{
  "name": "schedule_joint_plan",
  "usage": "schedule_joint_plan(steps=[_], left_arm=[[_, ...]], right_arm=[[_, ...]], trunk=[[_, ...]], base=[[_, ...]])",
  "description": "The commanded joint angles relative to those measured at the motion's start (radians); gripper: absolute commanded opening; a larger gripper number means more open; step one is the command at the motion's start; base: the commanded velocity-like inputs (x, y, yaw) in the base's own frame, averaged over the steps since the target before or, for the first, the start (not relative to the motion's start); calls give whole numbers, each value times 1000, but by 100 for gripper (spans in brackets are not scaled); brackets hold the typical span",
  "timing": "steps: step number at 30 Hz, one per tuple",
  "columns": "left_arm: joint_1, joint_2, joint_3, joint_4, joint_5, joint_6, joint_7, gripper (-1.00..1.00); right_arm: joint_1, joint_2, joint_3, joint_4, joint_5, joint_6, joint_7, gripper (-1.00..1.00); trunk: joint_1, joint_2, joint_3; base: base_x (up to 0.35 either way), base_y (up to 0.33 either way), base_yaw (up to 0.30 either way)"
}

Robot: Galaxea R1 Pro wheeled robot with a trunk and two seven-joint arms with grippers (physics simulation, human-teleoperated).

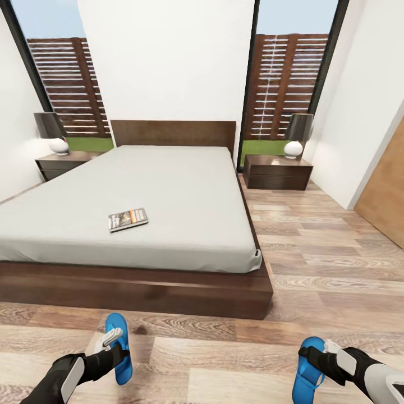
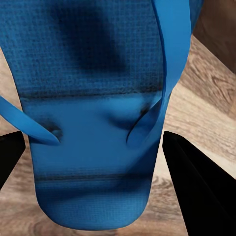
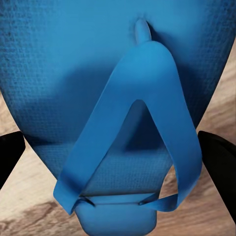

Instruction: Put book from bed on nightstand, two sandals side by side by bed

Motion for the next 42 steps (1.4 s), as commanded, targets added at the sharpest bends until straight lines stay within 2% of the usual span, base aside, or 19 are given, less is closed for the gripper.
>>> schedule_joint_plan(steps=[1, 6, 11, 15, 18, 20, 24, 27, 33, 35, 39, 40, 42], left_arm=[[-1, 0, 5, -1, 3, 8, -5, -100], [-1, 2, 20, -1, 5, 9, -7, -100], [-1, 3, 60, -1, 6, 11, -8, -100], [-1, 4, 72, -3, 6, 12, -9, -100], [-1, 4, 74, -7, 6, 15, -15, -100], [-1, 4, 74, -17, 6, 17, -36, -100], [-1, 0, 66, -42, 5, 26, -105, -100], [-1, -2, 64, -46, 4, 32, -120, -100], [-1, -5, 62, -79, 5, 46, -133, -100], [-1, -6, 61, -86, 6, 49, -158, -100], [-1, 3, 62, -67, 3, 51, -326, -100], [-1, 6, 62, -60, 2, 51, -351, -100], [-1, 21, 62, -35, 1, 51, -426, -100]], right_arm=[[-1, 0, 2, 2, -2, -4, 4, -100], [-1, 17, 4, 1, -1, -28, -5, -100], [-1, 31, 14, -1, 1, -29, -9, -100], [-1, 80, 25, -32, 5, -25, -29, -100], [-1, 99, 39, -77, 7, -11, -56, -100], [-1, 125, 55, -103, 7, 13, -84, -100], [-1, 221, 97, -129, 7, 62, -180, -100], [-1, 249, 110, -133, 6, 68, -223, -100], [-1, 258, 108, -136, 4, 61, -235, -100], [-1, 258, 106, -136, 4, 45, -234, -100], [-1, 256, 103, -136, 0, -34, -233, -100], [-1, 256, 103, -135, 0, -49, -233, -100], [-2, 256, 103, -135, 0, -97, -233, -100]], trunk=[[0, 0, -1], [0, 0, -1], [0, 0, -1], [0, 0, -1], [0, 0, -1], [0, 0, -1], [0, 0, -1], [0, 0, -1], [0, 0, -1], [0, 0, -1], [0, 0, -1], [0, 0, -1], [0, 0, -1]], base=[[0, 0, 0], [0, 0, 0], [0, 0, 0], [0, 0, 0], [0, 0, 0], [0, 0, 0], [0, 0, 0], [0, 0, 0], [0, 0, 0], [0, 0, 0], [0, 0, 0], [0, 0, 0], [0, 0, 0]])
